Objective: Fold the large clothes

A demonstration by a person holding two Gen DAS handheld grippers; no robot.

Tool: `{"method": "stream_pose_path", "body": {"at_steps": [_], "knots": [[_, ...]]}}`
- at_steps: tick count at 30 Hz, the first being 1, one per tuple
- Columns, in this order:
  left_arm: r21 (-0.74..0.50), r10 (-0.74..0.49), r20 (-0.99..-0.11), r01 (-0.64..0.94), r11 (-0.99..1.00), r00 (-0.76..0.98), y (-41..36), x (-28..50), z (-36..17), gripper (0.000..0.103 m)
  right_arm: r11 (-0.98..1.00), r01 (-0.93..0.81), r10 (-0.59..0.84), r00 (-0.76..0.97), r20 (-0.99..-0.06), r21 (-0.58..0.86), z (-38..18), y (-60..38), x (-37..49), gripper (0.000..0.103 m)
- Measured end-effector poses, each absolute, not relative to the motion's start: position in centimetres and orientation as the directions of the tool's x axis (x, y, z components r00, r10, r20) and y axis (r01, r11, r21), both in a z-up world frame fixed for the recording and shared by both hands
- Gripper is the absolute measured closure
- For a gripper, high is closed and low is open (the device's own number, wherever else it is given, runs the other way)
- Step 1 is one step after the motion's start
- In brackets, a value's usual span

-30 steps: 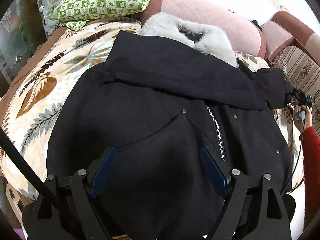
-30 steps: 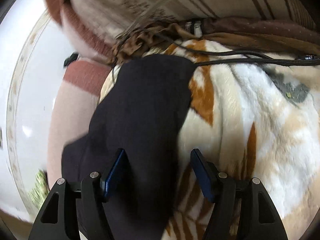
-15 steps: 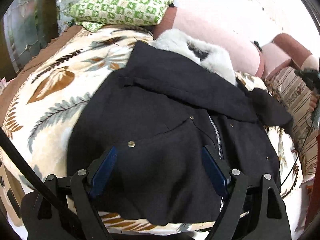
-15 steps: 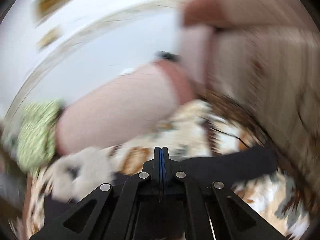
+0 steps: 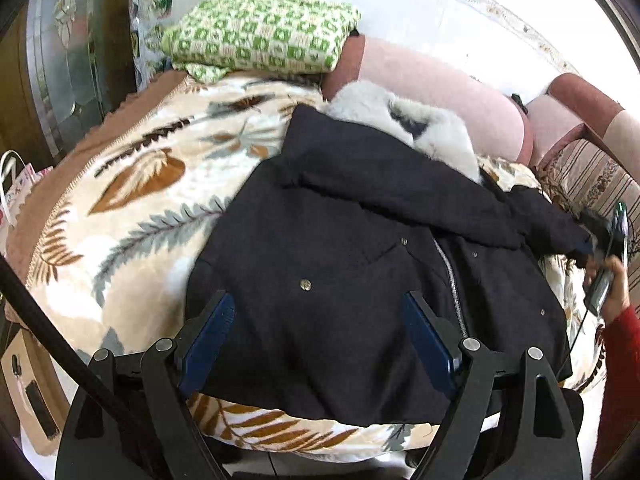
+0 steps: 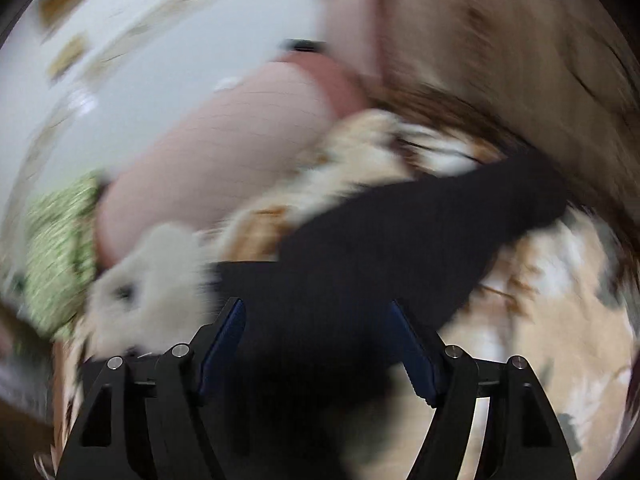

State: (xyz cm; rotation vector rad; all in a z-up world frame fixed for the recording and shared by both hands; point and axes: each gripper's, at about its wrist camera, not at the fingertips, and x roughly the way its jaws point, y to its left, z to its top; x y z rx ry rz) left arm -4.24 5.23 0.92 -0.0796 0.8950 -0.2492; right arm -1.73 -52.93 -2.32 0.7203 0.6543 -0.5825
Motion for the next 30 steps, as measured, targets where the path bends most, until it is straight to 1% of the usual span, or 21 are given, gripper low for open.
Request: {"method": "stream_pose_path", "body": {"at_steps": [2,6,7,9,10,14,15,16,17,18,20,23,25,27,29,30], "knots": [[-0.155,-0.233,-0.776,0.181,0.971,0.586,4.5,-3.7,0.4,0.019,0.508,0.719,-0.254,0.651,-0.715,0.475,-4.6,-56.9,-4.6,0.025],[-0.128,-0.212,-0.797,0.185,0.974,0.566,2.7,-2.9,-0.4,0.019,0.385,0.724,-0.272,0.682,-0.679,0.573,-5.7,-62.4,-7.7,0.025],[-0.124,-0.209,-0.802,0.187,0.975,0.559,2.2,-2.7,-0.6,0.019,0.378,0.717,-0.279,0.692,-0.666,0.586,-5.4,-63.3,-7.7,0.024],[-0.114,-0.206,-0.816,0.198,0.974,0.54,1.0,-2.4,-1.1,0.019,0.366,0.703,-0.286,0.708,-0.645,0.609,-4.9,-64.9,-7.3,0.018],[-0.109,-0.204,-0.823,0.206,0.973,0.531,0.4,-2.2,-1.3,0.019,0.354,0.693,-0.278,0.719,-0.637,0.628,-4.8,-65.8,-6.6,0.017],[-0.057,-0.181,-0.833,0.244,0.968,0.523,-1.3,-2.3,-1.7,0.019,0.266,0.703,-0.228,0.711,-0.666,0.66,-6.5,-67.9,-3.6,0.016],[-0.042,-0.171,-0.832,0.249,0.968,0.527,-1.5,-2.3,-1.7,0.019,0.252,0.714,-0.227,0.7,-0.677,0.654,-6.7,-68.1,-3.3,0.024],[-0.025,-0.161,-0.829,0.252,0.967,0.536,-1.6,-2.3,-1.6,0.019,0.239,0.736,-0.223,0.677,-0.702,0.634,-7.1,-68.6,-2.7,0.041],[-0.012,-0.152,-0.824,0.251,0.968,0.546,-1.5,-2.4,-1.5,0.019,0.245,0.748,-0.207,0.662,-0.72,0.617,-7.3,-68.7,-2.4,0.076],[-0.008,-0.149,-0.82,0.248,0.969,0.553,-1.3,-2.4,-1.4,0.019,0.252,0.773,-0.204,0.63,-0.749,0.582,-7.5,-68.8,-2.1,0.082],[-0.016,-0.151,-0.816,0.24,0.971,0.558,-0.7,-2.3,-1.3,0.019,0.299,0.793,-0.258,0.603,-0.755,0.531,-6.1,-67.8,-1.7,0.086],[-0.056,-0.172,-0.815,0.219,0.974,0.554,0.5,-2.2,-1.4,0.019,0.441,0.815,-0.37,0.547,-0.751,0.376,-2.3,-64.8,-0.1,0.089],[-0.084,-0.187,-0.814,0.207,0.975,0.55,1.2,-2.4,-1.5,0.019,0.56,0.788,-0.447,0.547,-0.707,0.256,1.3,-61.3,1.3,0.089],[-0.111,-0.201,-0.811,0.193,0.975,0.55,2.1,-2.6,-1.5,0.019,0.647,0.736,-0.47,0.589,-0.658,0.197,4.4,-57.9,2.5,0.089],[-0.135,-0.214,-0.804,0.181,0.974,0.555,2.8,-2.9,-1.3,0.019,0.753,0.643,-0.452,0.659,-0.601,0.14,7.9,-52.5,4.0,0.089],[-0.145,-0.219,-0.799,0.174,0.974,0.559,3.3,-3.1,-1.2,0.019,0.784,0.608,-0.437,0.682,-0.587,0.122,8.7,-50.7,4.7,0.09]]}}
